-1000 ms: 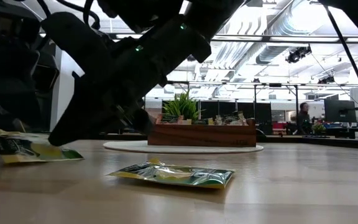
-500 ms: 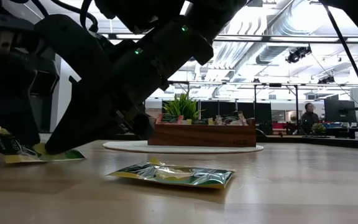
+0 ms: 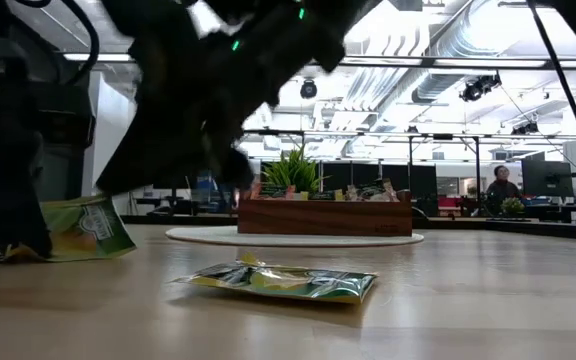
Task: Pick & Place Tea
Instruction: Put the yellow tea bag into the middle section of the wooden organizer
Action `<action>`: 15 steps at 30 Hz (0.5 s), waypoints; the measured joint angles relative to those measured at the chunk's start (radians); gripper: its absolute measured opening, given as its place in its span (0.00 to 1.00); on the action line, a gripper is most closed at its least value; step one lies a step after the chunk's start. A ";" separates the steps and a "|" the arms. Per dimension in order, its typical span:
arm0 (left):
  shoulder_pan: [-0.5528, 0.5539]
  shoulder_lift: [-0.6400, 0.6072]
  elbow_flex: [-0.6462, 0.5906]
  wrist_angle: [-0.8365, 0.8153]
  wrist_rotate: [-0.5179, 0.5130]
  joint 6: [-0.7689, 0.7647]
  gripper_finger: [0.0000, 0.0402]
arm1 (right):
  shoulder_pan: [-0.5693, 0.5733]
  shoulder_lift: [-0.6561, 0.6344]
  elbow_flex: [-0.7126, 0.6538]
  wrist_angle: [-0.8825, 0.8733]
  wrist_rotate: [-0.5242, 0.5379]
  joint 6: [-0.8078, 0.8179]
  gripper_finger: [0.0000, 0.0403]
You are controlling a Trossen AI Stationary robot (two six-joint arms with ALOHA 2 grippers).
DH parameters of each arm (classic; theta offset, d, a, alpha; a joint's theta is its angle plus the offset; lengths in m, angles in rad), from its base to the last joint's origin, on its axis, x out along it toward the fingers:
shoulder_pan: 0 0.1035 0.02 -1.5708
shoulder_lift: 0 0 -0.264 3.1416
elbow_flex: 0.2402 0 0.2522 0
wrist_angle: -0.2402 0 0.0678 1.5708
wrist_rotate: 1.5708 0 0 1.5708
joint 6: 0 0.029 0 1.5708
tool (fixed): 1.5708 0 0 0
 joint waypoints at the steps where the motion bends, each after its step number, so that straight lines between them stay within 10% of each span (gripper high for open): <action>1: 0.000 -0.002 0.000 0.001 -0.002 0.041 0.01 | -0.004 -0.019 0.000 -0.025 0.002 -0.016 0.00; 15: 0.047 -0.051 0.013 -0.031 0.051 0.531 0.00 | -0.120 -0.235 0.002 -0.286 -0.093 -0.138 0.04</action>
